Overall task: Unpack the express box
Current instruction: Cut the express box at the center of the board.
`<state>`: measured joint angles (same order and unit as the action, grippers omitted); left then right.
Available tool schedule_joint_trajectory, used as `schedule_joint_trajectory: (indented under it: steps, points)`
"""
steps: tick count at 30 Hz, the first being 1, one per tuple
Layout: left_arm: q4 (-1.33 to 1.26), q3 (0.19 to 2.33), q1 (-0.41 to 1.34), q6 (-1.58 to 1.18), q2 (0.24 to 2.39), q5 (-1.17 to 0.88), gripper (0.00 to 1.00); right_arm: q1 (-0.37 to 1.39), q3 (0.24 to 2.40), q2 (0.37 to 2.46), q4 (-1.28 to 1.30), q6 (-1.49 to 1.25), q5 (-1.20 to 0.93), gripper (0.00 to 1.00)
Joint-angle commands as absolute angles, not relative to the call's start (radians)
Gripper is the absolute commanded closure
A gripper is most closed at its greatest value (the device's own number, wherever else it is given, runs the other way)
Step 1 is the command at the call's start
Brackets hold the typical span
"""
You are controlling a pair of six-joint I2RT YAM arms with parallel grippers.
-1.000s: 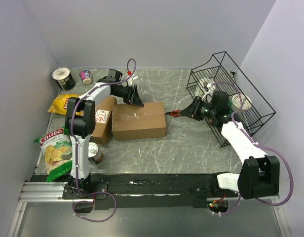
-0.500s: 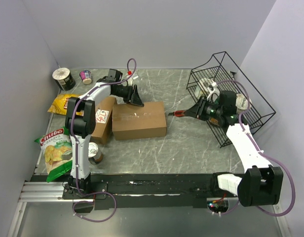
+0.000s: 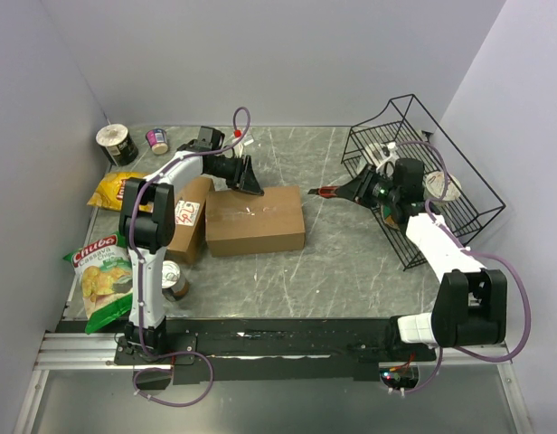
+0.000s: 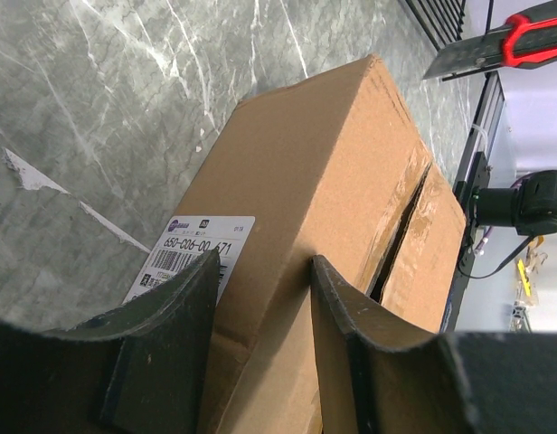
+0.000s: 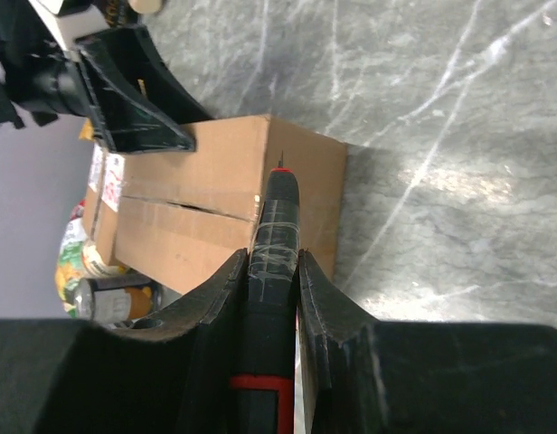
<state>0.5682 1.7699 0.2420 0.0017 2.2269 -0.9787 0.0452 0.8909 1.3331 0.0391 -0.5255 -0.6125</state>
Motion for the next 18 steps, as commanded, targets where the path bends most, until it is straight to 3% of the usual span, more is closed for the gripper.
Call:
schedule_joint_trajectory:
  steps: [1, 18]
  points:
    - [0.578, 1.713, 0.247, 0.083, 2.281, -0.684, 0.99, 0.066, 0.907, 1.319, -0.078, -0.574, -0.629, 1.0]
    - [0.578, 1.713, 0.247, 0.084, 2.279, -0.683, 0.99, 0.117, 0.916, 1.319, -0.005, -0.523, -0.608, 1.0]
